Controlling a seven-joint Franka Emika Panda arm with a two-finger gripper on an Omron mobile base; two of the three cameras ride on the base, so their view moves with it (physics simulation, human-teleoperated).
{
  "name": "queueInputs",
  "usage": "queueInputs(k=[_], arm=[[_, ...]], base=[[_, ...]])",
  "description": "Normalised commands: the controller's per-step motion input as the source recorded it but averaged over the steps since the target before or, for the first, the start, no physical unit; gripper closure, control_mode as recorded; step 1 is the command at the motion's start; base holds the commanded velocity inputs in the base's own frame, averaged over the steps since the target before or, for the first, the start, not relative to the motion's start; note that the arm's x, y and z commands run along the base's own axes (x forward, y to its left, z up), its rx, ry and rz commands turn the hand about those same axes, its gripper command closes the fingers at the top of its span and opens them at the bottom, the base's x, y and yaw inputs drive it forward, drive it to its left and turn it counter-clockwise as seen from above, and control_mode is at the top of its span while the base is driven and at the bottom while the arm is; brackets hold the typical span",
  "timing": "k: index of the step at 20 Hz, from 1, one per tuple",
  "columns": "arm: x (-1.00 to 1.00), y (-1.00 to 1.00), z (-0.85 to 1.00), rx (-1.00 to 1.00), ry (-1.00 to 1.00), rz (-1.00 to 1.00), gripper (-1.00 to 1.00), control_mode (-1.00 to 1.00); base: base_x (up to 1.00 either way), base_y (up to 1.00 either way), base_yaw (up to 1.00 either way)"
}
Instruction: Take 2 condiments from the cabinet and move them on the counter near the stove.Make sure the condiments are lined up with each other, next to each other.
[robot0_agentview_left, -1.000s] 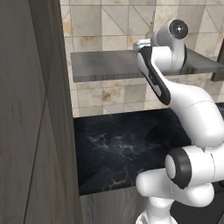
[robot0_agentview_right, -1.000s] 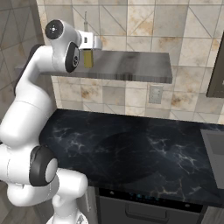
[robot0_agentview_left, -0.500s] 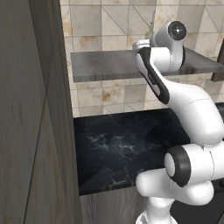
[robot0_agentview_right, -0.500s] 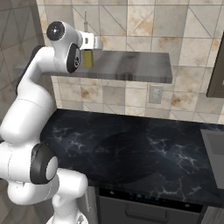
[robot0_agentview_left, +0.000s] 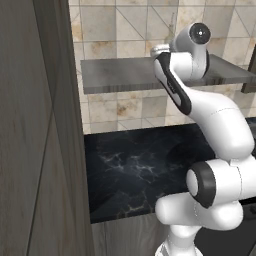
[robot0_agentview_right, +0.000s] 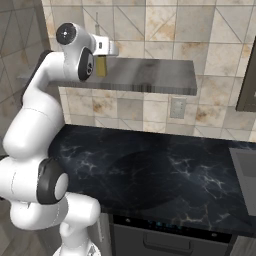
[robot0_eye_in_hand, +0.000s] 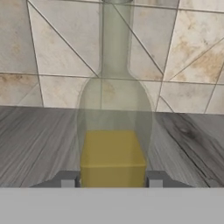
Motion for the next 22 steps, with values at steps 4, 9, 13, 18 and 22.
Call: queueInputs(k=[4,9,13,18,22], arm=[[0.07,0.0,0.0,0.0,0.02,0.0,1.0,-1.0],[-0.04,0.0,0.0,0.0,0.0,0.0,1.0,-1.0],[-0.32,-0.01,0.01,0.0,-0.09,0.0,1.0,-1.0],[-0.66,-0.13,0.2,0.01,-0.04,0.0,1.0,-1.0],[-0.97,-0.32,0.22,0.01,0.0,0.01,1.0,-1.0]], base=[[0.0,0.0,0.0],[0.0,0.0,0.0],[0.0,0.0,0.0],[0.0,0.0,0.0],[0.0,0.0,0.0]])
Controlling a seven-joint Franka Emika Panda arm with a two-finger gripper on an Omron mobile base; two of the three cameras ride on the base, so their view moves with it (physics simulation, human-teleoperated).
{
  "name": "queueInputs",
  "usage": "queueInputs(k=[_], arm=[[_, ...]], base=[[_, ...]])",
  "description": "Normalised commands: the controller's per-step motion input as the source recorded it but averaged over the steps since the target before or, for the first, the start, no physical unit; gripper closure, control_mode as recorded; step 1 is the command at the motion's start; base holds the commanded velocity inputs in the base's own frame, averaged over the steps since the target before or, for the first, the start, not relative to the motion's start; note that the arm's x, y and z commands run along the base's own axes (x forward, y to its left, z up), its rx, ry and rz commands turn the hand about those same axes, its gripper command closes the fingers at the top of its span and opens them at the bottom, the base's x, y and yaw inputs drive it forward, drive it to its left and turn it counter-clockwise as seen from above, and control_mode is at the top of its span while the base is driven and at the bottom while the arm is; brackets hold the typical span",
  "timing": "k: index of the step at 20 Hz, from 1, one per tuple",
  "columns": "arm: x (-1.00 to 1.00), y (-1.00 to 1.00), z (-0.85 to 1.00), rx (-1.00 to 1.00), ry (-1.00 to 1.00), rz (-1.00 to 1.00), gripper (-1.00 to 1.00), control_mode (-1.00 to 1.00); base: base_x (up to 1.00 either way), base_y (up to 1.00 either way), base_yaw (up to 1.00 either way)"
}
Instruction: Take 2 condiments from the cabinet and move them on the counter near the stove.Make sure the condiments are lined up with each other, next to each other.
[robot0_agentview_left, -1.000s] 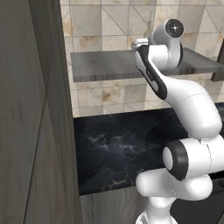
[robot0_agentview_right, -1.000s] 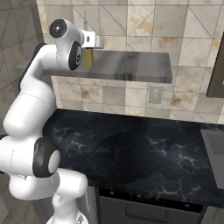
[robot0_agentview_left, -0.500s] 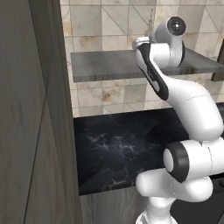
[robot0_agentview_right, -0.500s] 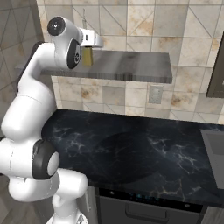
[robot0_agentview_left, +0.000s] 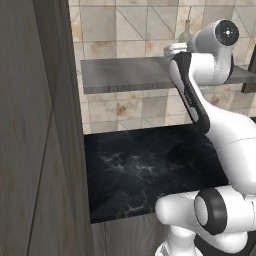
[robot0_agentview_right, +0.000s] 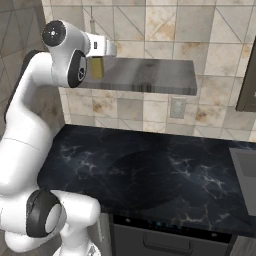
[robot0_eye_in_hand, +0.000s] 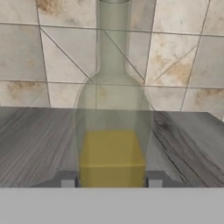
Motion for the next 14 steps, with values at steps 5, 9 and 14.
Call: queueInputs(k=[5,9,14], arm=[[-1.0,-0.44,0.31,0.02,0.01,0.05,1.0,-1.0],[-1.0,-0.33,-0.01,0.0,0.0,0.08,1.0,-1.0],[-1.0,-0.1,-0.31,0.0,-0.01,0.07,1.0,-1.0]], base=[[0.0,0.0,0.0],[0.0,0.0,0.0],[0.0,0.0,0.0]])
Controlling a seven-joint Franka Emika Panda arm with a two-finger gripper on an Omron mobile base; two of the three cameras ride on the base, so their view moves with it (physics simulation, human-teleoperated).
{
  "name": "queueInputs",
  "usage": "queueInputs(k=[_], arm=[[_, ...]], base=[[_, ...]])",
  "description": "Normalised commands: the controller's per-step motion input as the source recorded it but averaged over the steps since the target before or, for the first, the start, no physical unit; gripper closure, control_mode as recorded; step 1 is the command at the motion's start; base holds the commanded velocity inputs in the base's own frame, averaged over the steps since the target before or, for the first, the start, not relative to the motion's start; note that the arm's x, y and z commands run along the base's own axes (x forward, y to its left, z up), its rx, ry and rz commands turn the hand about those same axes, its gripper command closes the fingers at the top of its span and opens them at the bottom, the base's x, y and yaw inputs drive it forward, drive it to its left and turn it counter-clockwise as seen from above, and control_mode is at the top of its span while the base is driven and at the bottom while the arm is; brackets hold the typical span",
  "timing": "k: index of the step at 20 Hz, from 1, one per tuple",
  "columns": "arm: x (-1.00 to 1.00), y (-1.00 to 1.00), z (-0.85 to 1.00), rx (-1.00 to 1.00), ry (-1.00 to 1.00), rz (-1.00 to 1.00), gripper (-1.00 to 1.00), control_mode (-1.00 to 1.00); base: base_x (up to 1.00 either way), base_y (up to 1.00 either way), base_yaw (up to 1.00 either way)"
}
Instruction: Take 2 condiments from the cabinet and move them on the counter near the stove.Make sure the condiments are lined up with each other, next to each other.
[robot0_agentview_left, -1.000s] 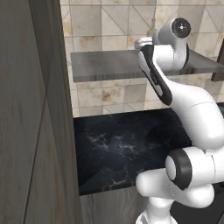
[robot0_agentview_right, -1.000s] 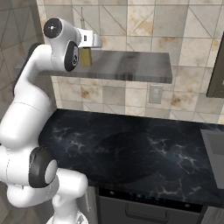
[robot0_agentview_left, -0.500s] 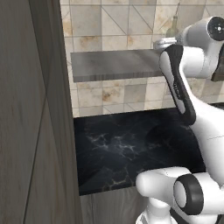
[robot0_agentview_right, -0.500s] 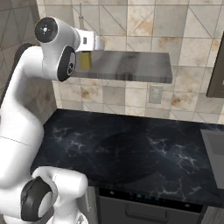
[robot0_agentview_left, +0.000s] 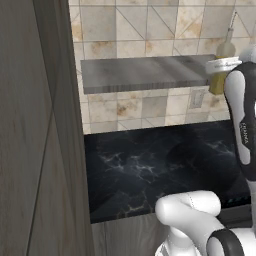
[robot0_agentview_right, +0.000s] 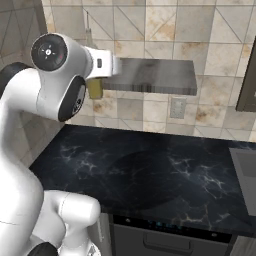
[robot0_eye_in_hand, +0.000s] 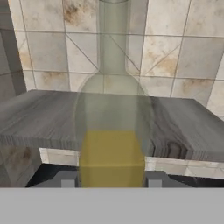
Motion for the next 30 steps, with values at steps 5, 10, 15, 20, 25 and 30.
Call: queueInputs(k=[5,10,15,20,25,30], arm=[[-1.0,0.0,-0.34,0.0,-0.05,0.01,1.0,-1.0],[-0.91,0.0,-0.22,0.0,-0.07,0.0,1.0,-1.0],[-0.46,0.0,-0.01,0.04,-0.11,0.0,1.0,-1.0],[-0.11,0.0,-0.01,0.03,-0.03,0.0,1.0,-1.0],[-0.1,0.0,-0.19,0.0,0.0,0.0,1.0,-1.0],[-0.18,0.08,-0.2,0.0,0.0,0.0,1.0,-1.0]], base=[[0.0,0.0,0.0],[0.0,0.0,0.0],[0.0,0.0,0.0],[0.0,0.0,0.0],[0.0,0.0,0.0],[0.0,0.0,0.0]])
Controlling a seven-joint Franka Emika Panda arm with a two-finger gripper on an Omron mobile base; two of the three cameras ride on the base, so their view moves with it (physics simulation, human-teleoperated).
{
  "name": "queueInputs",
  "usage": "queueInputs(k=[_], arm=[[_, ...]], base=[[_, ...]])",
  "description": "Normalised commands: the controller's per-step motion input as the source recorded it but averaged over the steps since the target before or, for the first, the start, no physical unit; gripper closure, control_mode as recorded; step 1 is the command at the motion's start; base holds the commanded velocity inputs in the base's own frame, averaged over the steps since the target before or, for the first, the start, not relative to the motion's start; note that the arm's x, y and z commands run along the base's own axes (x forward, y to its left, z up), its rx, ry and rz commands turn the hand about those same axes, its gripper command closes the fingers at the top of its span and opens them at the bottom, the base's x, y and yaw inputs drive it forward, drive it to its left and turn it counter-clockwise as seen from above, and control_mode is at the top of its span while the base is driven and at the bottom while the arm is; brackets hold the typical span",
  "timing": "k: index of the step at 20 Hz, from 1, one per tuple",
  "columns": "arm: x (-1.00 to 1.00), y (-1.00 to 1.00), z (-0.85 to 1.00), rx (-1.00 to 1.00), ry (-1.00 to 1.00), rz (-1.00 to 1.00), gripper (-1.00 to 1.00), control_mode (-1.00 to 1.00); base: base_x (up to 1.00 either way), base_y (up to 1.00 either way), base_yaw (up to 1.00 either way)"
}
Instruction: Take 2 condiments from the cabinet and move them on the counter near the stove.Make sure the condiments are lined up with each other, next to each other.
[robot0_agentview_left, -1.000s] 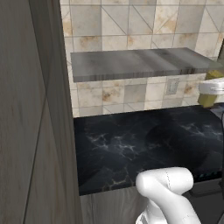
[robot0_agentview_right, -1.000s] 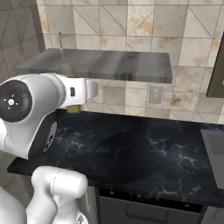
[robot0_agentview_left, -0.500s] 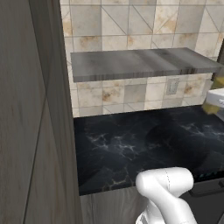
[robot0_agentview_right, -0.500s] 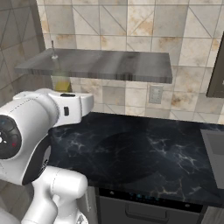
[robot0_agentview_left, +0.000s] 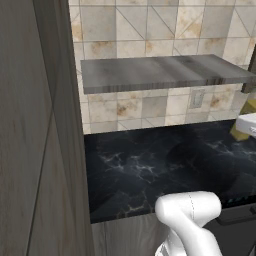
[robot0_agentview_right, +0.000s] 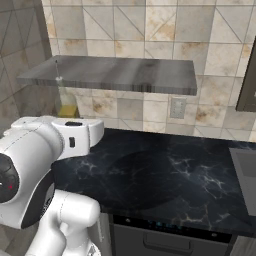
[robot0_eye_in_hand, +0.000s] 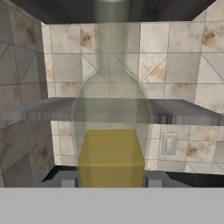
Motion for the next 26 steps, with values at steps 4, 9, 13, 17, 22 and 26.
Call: queueInputs(k=[4,9,13,17,22,26], arm=[[-0.04,0.1,-0.04,0.0,0.0,0.0,1.0,-1.0],[0.0,0.13,0.0,0.0,0.0,0.03,1.0,-1.0],[0.0,0.16,0.0,-0.03,0.01,0.03,1.0,-1.0],[0.0,0.12,-0.01,-0.08,0.0,0.01,1.0,1.0],[0.0,0.0,0.0,0.0,0.0,0.0,1.0,1.0],[0.0,0.0,0.0,0.0,0.0,0.0,1.0,1.0]], base=[[0.0,0.0,0.0],[0.0,0.0,0.0],[0.0,0.0,0.0],[0.0,0.01,0.0],[-0.01,-0.1,-0.02],[-0.43,-0.48,-0.23]])
